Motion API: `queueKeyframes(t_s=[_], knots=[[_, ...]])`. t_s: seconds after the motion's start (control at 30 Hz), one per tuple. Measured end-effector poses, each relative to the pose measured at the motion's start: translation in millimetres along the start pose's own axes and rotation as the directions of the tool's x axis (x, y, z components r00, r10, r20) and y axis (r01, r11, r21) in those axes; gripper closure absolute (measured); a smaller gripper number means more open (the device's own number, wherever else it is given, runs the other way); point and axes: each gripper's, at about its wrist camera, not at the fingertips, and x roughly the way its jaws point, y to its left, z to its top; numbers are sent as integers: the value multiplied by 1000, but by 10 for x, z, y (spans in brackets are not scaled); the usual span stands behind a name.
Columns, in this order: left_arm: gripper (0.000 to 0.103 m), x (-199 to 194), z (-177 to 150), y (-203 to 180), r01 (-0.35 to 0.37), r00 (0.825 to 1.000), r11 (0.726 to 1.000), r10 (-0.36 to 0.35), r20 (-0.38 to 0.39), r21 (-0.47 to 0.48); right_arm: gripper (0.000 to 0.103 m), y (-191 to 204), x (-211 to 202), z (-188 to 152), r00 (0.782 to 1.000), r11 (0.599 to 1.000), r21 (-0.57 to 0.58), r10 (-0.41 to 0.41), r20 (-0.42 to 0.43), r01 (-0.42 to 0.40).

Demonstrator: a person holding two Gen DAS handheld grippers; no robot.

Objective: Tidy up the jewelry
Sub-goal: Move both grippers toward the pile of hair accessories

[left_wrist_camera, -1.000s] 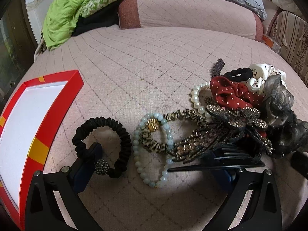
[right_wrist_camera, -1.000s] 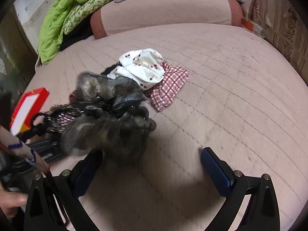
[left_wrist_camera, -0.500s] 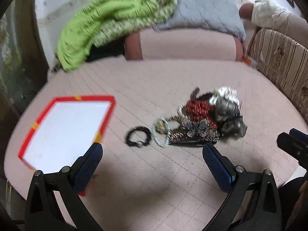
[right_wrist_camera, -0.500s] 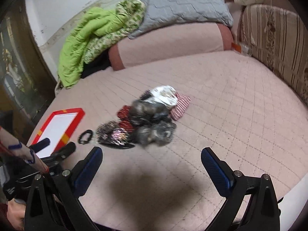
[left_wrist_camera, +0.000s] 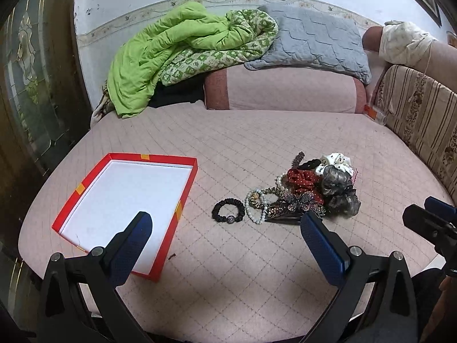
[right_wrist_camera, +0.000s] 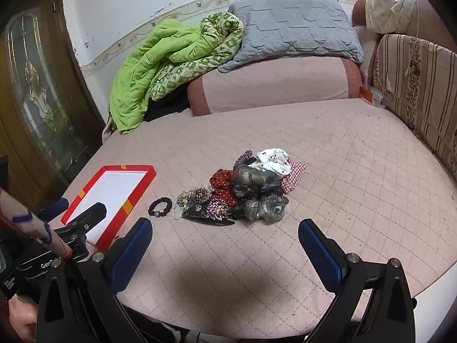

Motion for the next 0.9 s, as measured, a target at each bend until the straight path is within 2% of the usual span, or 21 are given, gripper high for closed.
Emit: queueKeyframes(t_s=[0.33,0.9], knots=[[0,25,-5,-25,-24,999,999,25,-33,40,0,13,58,-60,1000,1000,8,7,-27,-7],[0,121,-58,3,-4,999,1000,5,-54,22,0,-30,167,-106,998,999,33,20,-67,-18]])
